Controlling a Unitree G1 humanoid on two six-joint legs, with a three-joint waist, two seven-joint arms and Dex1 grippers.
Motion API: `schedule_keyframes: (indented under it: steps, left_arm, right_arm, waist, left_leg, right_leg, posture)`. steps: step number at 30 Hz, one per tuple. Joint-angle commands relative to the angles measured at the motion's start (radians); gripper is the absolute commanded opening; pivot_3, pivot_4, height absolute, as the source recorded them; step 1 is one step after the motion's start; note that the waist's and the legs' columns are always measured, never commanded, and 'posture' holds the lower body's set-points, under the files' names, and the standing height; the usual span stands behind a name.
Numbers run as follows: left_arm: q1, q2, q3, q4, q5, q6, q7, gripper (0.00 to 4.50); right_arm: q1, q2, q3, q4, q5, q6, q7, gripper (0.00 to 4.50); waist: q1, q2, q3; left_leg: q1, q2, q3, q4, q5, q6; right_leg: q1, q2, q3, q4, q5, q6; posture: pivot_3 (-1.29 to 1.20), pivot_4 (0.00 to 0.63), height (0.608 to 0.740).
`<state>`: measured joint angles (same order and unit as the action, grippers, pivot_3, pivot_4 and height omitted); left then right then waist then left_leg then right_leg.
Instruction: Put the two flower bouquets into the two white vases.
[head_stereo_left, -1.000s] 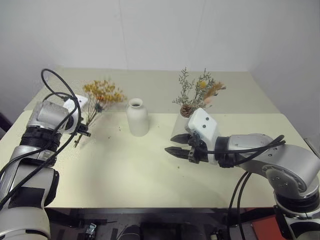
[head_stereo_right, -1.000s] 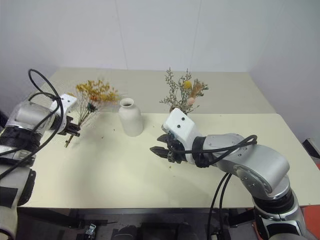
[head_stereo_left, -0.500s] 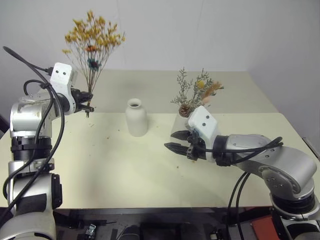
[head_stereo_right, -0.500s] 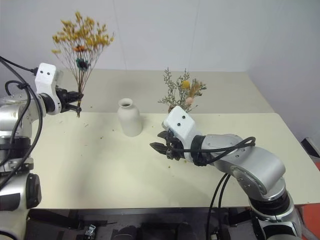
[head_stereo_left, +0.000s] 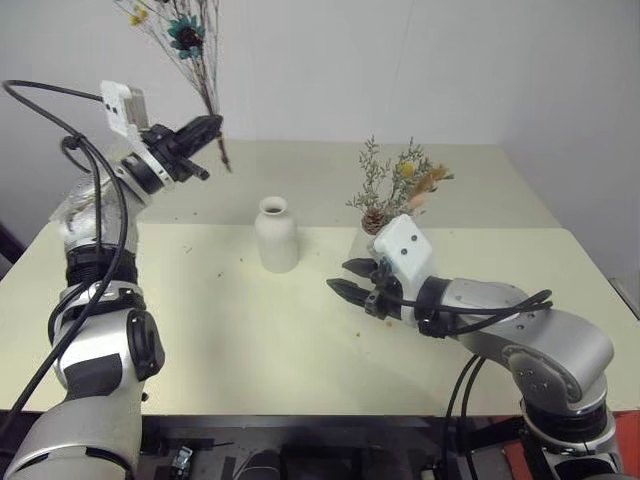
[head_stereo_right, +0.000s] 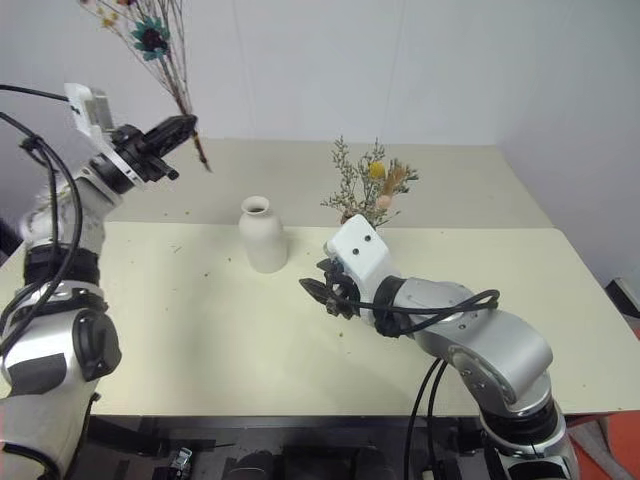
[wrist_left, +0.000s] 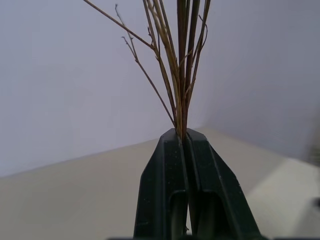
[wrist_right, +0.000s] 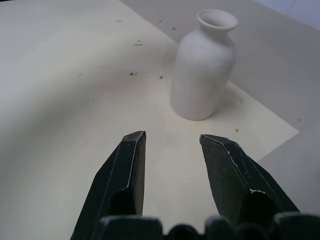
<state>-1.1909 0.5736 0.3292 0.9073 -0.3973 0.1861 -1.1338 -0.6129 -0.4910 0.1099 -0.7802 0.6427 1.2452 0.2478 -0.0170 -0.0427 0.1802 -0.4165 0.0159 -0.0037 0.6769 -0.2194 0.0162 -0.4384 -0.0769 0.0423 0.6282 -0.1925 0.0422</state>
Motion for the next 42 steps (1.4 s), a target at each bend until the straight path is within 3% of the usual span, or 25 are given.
schedule_keyframes:
  steps: [1, 9, 24, 40, 42]
  left_arm:
    - [-0.056, -0.004, -0.021, 0.087, 0.003, -0.093, -0.14, 0.05]
    - [-0.121, -0.037, -0.038, 0.25, 0.03, -0.135, -0.244, 0.05]
    - [-0.16, -0.068, -0.025, 0.357, 0.093, -0.23, -0.167, 0.05]
    - [-0.083, -0.114, -0.035, 0.374, 0.159, -0.348, -0.047, 0.05]
    - [-0.076, -0.12, -0.019, 0.371, 0.148, -0.363, -0.06, 0.51]
  right_arm:
    - [0.003, 0.012, -0.014, -0.05, -0.025, -0.015, -0.032, 2.2]
    - [0.033, 0.047, -0.006, -0.078, -0.061, -0.004, -0.082, 2.2]
    - [0.071, 0.091, 0.02, -0.106, -0.102, -0.001, -0.133, 2.2]
    - [0.098, 0.095, 0.017, -0.105, -0.119, -0.001, -0.117, 2.2]
    - [0.1, 0.092, 0.017, -0.104, -0.119, -0.001, -0.113, 2.2]
  waist:
    - [-0.005, 0.0, 0.0]
    - [-0.004, 0.0, 0.0]
    - [-0.001, 0.0, 0.0]
    - [-0.003, 0.0, 0.0]
    - [-0.001, 0.0, 0.0]
  left_leg:
    - [0.0, 0.0, 0.0, 0.0, 0.0, 0.0]
    - [0.0, 0.0, 0.0, 0.0, 0.0, 0.0]
    - [0.0, 0.0, -0.001, 0.0, 0.0, 0.0]
    - [0.0, 0.0, -0.001, 0.0, 0.0, 0.0]
    - [0.0, 0.0, -0.001, 0.0, 0.0, 0.0]
  right_leg:
    - [0.0, 0.0, 0.0, 0.0, 0.0, 0.0]
    - [0.0, 0.0, 0.0, 0.0, 0.0, 0.0]
    - [0.0, 0.0, 0.0, 0.0, 0.0, 0.0]
    - [0.0, 0.0, 0.0, 0.0, 0.0, 0.0]
    - [0.0, 0.0, 0.0, 0.0, 0.0, 0.0]
  posture:
    - [0.0, 0.15, 0.74]
    - [0.0, 0.15, 0.74]
    - [0.0, 0.15, 0.74]
    - [0.0, 0.15, 0.74]
    - [0.0, 0.15, 0.74]
